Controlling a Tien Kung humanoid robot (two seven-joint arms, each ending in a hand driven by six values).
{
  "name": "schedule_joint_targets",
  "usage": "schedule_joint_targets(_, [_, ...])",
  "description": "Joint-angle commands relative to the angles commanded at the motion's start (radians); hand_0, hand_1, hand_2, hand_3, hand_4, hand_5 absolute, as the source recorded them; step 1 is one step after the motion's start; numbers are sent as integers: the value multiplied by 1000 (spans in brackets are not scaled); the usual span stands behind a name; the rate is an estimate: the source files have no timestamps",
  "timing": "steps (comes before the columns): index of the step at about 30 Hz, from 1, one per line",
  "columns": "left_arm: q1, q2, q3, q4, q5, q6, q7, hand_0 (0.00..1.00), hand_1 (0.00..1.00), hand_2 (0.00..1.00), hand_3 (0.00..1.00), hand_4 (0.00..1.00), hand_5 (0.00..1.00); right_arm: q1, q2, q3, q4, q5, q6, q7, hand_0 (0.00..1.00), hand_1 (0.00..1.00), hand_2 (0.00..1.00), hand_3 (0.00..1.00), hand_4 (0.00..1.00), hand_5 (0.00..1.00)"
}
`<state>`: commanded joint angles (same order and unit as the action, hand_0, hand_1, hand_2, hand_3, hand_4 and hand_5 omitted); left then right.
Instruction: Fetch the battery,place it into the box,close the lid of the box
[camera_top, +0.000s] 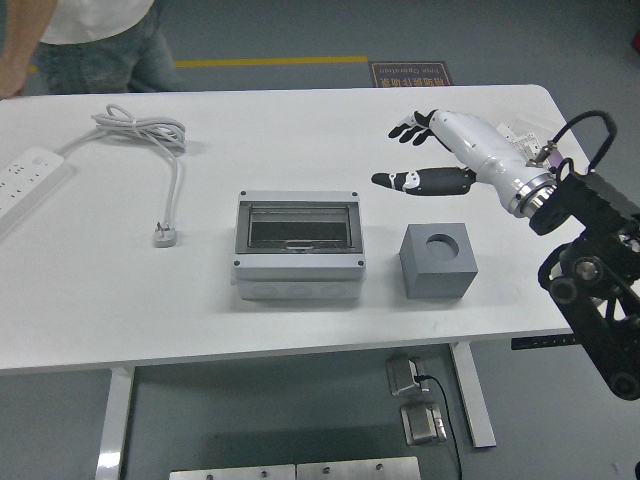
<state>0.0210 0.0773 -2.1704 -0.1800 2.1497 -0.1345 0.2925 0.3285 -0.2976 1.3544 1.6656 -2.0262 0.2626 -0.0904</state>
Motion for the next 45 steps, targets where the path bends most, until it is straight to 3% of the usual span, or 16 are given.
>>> schedule_joint_targets(10, [-3,3,4,0,-4,-2,2,640,660,713,837,882,653,-29,13,230,-19,169,-52,102,735,656,685,693,984,660])
schedule_joint_targets(19, [-4,27,26,0,-48,3,9,640,660,713,836,882,654,-81,9,366,-76,388,-113,186,738,668,696,706,998,674])
schedule_joint_targets(25, [-1,38,37,0,-76,7,12,640,661,713,835,883,653,-104,13,390,-95,470,-126,199,735,672,699,710,998,675])
schedule_joint_targets(45, [27,68,45,0,-105,7,14,641,661,712,835,882,649,-147,35,405,-95,488,-161,215,771,743,742,754,998,684])
